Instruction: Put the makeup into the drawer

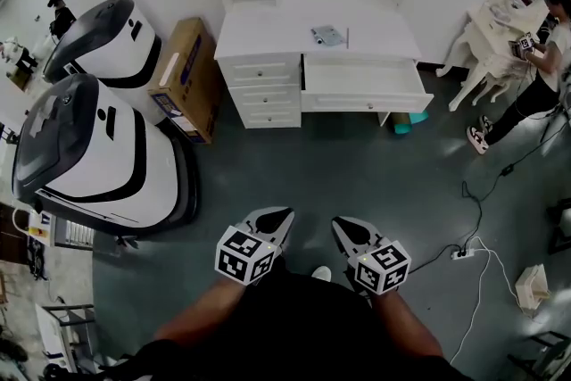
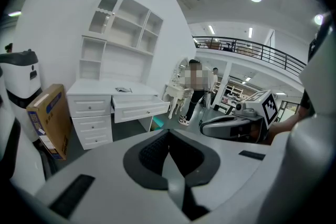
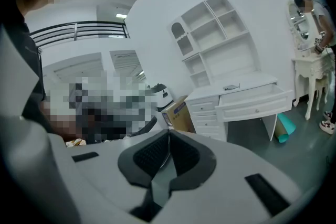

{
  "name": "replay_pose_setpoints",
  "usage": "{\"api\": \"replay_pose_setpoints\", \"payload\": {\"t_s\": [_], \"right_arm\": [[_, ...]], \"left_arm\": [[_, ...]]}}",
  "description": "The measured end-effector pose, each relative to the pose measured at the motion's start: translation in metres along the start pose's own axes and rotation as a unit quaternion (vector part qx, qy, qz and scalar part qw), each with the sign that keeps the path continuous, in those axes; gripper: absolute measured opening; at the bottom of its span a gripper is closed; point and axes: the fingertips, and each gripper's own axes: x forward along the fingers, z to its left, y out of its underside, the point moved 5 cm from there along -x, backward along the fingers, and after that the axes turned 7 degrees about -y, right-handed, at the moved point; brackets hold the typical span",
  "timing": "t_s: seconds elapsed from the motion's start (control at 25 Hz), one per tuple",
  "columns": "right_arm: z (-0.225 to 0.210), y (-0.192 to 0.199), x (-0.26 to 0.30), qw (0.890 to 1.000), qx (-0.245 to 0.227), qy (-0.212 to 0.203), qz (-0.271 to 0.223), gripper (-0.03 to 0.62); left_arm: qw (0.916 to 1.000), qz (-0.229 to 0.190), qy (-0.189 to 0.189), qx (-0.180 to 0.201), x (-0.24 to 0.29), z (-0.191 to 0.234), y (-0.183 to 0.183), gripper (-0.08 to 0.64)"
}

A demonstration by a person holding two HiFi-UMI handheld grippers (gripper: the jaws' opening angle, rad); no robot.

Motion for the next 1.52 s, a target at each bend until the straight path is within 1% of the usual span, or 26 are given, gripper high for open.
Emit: {"api": "replay_pose_setpoints", "payload": {"t_s": [0.28, 0.6, 0.88, 1.08, 1.16, 1.32, 1.52], "right_arm": [[-0.008, -0.015, 0.022, 1.000, -0.002, 0.007, 0.000, 0.028], [-0.021, -0.033, 0.054, 1.000, -0.008, 0.019, 0.012, 0.028], [-0.033, -0.055, 0.086, 0.998, -0.029, 0.047, 0.020, 0.028], [-0.037, -0.067, 0.109, 0.997, -0.024, 0.066, 0.017, 0.029], [-0.039, -0.070, 0.119, 0.997, -0.020, 0.076, 0.012, 0.029], [-0.040, -0.075, 0.138, 0.995, -0.014, 0.097, 0.004, 0.028], [-0.034, -0.074, 0.158, 0.993, -0.006, 0.115, -0.002, 0.029]], "left_arm": [[1.0000, 0.002, -0.001, -0.004, 0.011, 0.028, -0.014, 0.011], [0.9998, -0.003, 0.017, 0.002, 0.027, 0.062, -0.035, 0.011], [0.9993, -0.008, 0.036, 0.010, 0.045, 0.099, -0.058, 0.011], [0.9984, -0.011, 0.052, 0.018, 0.053, 0.125, -0.073, 0.011], [0.9979, -0.008, 0.060, 0.024, 0.055, 0.136, -0.075, 0.011], [0.9967, 0.014, 0.074, 0.029, 0.063, 0.159, -0.070, 0.011], [0.9946, 0.023, 0.092, 0.041, 0.065, 0.181, -0.070, 0.011]]}}
